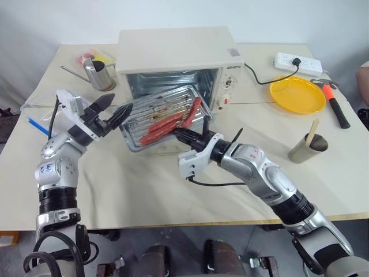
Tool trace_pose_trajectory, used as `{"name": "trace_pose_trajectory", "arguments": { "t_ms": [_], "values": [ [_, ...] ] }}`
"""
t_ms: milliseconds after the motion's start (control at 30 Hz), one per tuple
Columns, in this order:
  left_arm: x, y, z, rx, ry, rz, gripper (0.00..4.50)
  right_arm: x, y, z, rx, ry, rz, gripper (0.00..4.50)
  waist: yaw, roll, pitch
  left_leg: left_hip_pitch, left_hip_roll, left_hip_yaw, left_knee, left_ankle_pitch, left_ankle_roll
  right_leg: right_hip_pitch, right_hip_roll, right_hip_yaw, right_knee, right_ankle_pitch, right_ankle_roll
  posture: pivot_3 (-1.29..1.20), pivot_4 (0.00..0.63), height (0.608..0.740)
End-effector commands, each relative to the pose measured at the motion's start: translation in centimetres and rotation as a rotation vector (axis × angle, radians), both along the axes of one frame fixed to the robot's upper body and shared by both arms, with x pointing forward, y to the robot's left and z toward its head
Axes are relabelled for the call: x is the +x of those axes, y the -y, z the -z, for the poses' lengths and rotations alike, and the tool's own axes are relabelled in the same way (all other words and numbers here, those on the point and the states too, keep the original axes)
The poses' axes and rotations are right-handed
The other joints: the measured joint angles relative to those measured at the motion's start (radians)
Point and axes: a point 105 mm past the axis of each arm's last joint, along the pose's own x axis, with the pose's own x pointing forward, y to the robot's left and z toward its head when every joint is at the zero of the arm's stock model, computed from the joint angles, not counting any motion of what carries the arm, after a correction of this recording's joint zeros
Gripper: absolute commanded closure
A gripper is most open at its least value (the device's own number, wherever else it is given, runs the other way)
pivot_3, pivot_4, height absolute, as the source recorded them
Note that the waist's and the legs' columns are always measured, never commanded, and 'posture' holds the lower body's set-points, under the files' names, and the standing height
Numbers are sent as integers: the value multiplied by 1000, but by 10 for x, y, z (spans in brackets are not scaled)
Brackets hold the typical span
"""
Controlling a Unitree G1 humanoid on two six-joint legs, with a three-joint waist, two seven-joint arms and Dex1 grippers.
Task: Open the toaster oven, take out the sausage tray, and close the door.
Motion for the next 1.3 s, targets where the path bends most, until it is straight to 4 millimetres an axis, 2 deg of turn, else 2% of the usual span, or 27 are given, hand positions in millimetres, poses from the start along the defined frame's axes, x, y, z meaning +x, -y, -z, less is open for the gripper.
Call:
{"name": "trace_pose_trajectory", "arguments": {
  "t_ms": [33, 100, 300, 400, 567, 667, 800, 1167, 1200, 1233, 1300],
  "values": [
    [-18, -10, -18, -85, -16, -30, 0, -15, 5, -19, 23, 64, -52, 4484, 0, 0, 0, 0, 0, 0, 0, 0, 0, 0, 0, 0, 0, 0, 0, 0, 150, 740],
    [-27, -11, -19, -129, -44, -46, 0, -16, 7, -18, 13, 72, -52, 4484, 0, 0, 0, 0, 0, -1, 0, 0, 0, 0, 0, 0, 0, 0, 0, 0, 150, 740],
    [-64, -6, -9, -269, -275, -25, 0, -18, 16, -13, -6, 72, -53, 4484, 0, 0, 0, 1, 1, -1, 0, 0, 0, 1, 0, 3, 0, 0, 0, 0, 150, 740],
    [-84, 7, 1, -346, -438, 69, 0, -19, 17, -13, -8, 68, -59, 4484, 0, 0, 0, 1, 1, -2, 0, 0, 0, 2, 1, 5, 0, 0, 0, 0, 150, 740],
    [-105, 25, 8, -509, -610, 212, 0, -20, 16, -13, -6, 68, -74, 4484, 2, -1, 0, 2, 0, -5, 1, 0, 0, 3, 2, 22, 0, 0, 0, 0, 150, 740],
    [-104, 30, 10, -605, -624, 227, 0, -21, 16, -14, -9, 66, -82, 4484, 3, -1, 0, 3, -1, -6, 1, 0, 0, 4, 2, 25, 0, 0, 0, 0, 150, 740],
    [-96, 28, 18, -699, -645, 233, 0, -22, 17, -15, -11, 63, -93, 4484, 3, -1, 0, 4, -2, -5, 1, 0, 0, 5, 5, 23, -2, 0, 0, 0, 150, 740],
    [-83, 41, 28, -662, -745, 342, 0, -28, 18, -17, -22, 59, -111, 4484, 4, -1, 0, 4, -1, -3, 1, 0, 0, 4, 6, 23, -3, 0, 0, 0, 150, 740],
    [-81, 40, 30, -660, -763, 332, 394, -29, 19, -17, -23, 58, -111, 4500, 4, -1, 0, 4, -1, -3, 1, 0, 0, 4, 6, 23, -3, 0, 0, 0, 150, 740],
    [-80, 40, 31, -659, -771, 337, 567, -29, 19, -17, -24, 59, -114, 4500, 4, -1, 0, 4, -1, -3, 1, 0, 0, 4, 6, 23, -3, 0, 0, 0, 150, 740],
    [-78, 42, 33, -648, -789, 354, 1208, -30, 19, -17, -27, 58, -122, 4500, 3, -1, 0, 4, -1, -3, 1, 0, 0, 4, 6, 23, -3, 0, 0, 0, 150, 740]
  ]
}}
